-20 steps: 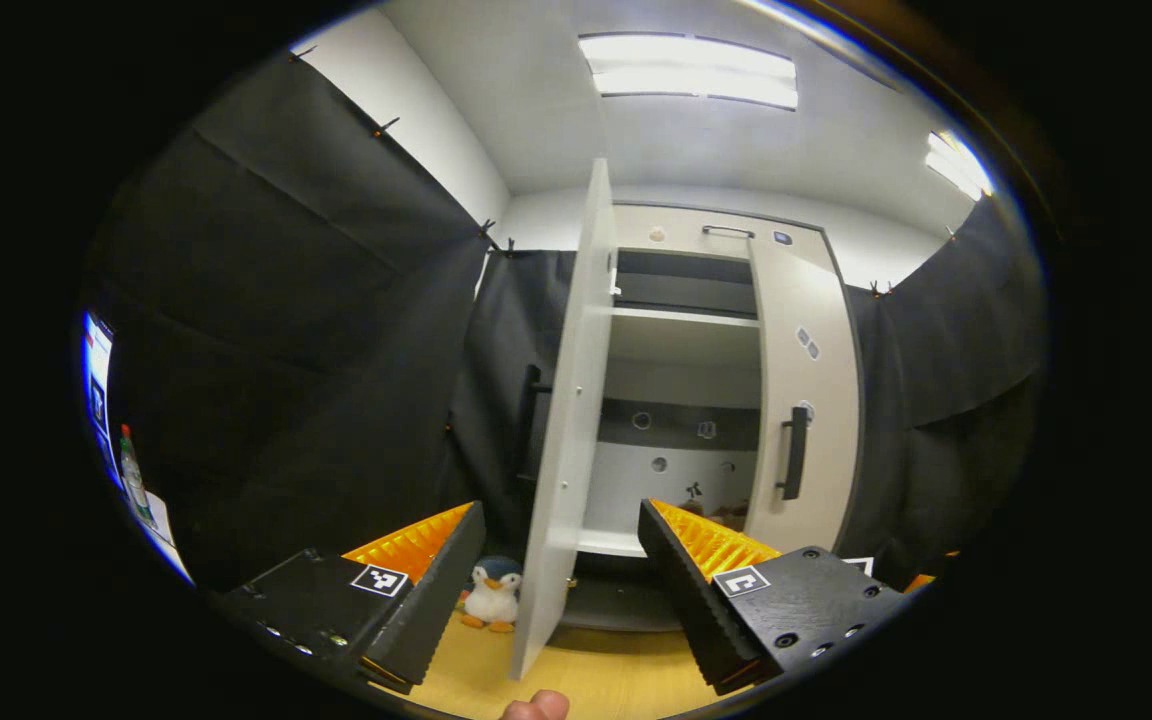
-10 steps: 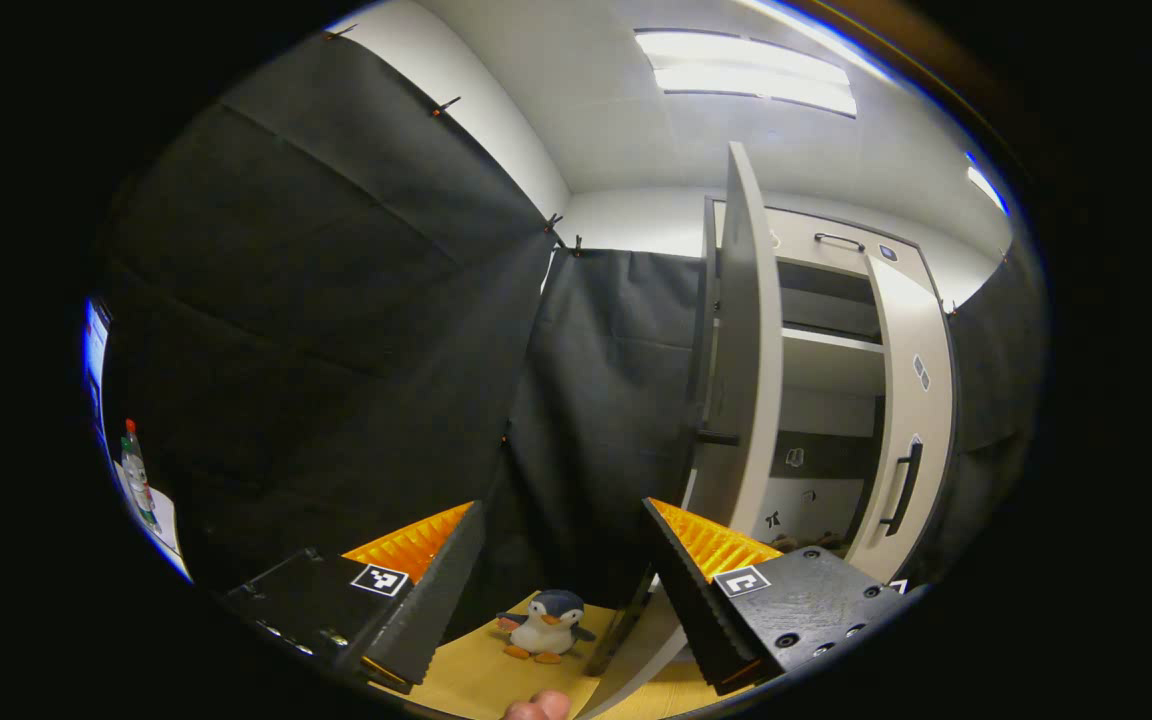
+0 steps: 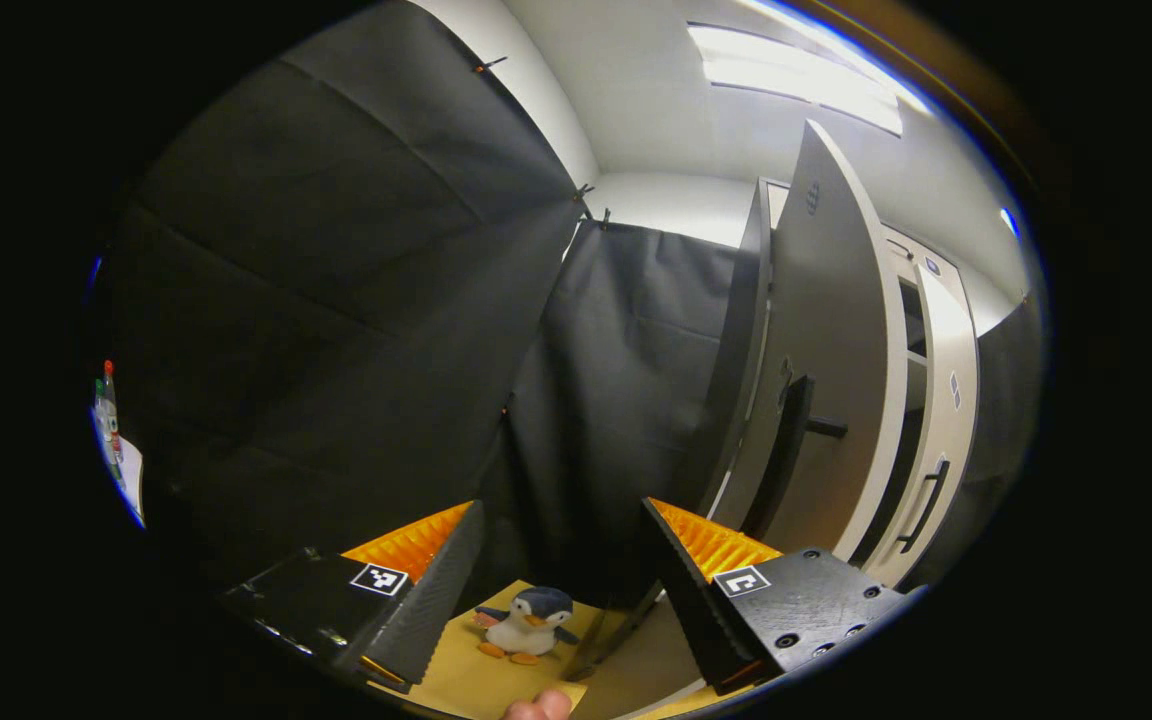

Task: Grab one shoe with the right hand and put it into the shoe cabinet, grab the other shoe with the left hand and put it into the shoe cabinet; then close the right door with the right hand and the left door with the left hand.

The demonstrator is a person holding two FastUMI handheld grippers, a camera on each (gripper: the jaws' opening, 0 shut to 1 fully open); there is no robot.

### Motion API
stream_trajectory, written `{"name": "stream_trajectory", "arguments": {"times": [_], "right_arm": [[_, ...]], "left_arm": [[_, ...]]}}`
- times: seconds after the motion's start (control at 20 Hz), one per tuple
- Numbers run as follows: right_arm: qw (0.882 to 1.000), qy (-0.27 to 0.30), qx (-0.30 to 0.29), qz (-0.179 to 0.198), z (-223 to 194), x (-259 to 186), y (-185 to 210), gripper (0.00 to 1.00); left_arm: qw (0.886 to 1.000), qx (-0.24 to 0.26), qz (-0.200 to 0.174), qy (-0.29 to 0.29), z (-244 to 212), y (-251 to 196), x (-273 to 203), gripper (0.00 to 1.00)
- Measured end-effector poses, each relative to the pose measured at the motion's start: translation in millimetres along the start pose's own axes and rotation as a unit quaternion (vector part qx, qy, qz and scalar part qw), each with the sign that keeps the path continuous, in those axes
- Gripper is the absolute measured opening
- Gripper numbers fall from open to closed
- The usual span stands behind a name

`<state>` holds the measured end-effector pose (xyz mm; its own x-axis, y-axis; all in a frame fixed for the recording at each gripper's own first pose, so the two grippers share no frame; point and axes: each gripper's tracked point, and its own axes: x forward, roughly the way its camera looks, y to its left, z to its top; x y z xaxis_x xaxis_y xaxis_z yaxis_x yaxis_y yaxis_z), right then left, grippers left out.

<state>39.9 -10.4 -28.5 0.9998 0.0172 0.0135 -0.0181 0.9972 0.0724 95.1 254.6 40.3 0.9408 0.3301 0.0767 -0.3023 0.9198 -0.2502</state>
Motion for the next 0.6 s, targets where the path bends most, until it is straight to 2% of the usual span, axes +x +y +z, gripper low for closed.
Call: {"name": "stream_trajectory", "arguments": {"times": [0.1,0.3,0.35,0.4,0.6], "right_arm": [[1.0,0.0,-0.001,-0.002,-0.1,0.9,0.1,0.97],[1.0,0.005,-0.002,-0.001,-2.5,1.7,0.7,0.97],[1.0,0.006,-0.003,-0.001,-3.1,2.1,-0.2,0.92],[1.0,0.006,-0.003,-0.002,-3.0,2.8,-0.1,0.97],[1.0,-0.001,-0.001,-0.003,0.9,4.0,-3.1,0.96]], "left_arm": [[1.0,0.001,-0.014,-0.002,-3.7,-7.1,0.5,0.95],[1.0,0.012,-0.014,-0.008,-3.5,-15.3,1.1,0.94],[1.0,0.012,-0.017,-0.005,-4.0,-16.6,0.0,0.94],[1.0,0.012,-0.019,-0.003,-4.4,-14.9,0.7,0.94],[0.999,0.031,-0.019,-0.007,-2.0,-23.8,-0.4,0.94]]}}
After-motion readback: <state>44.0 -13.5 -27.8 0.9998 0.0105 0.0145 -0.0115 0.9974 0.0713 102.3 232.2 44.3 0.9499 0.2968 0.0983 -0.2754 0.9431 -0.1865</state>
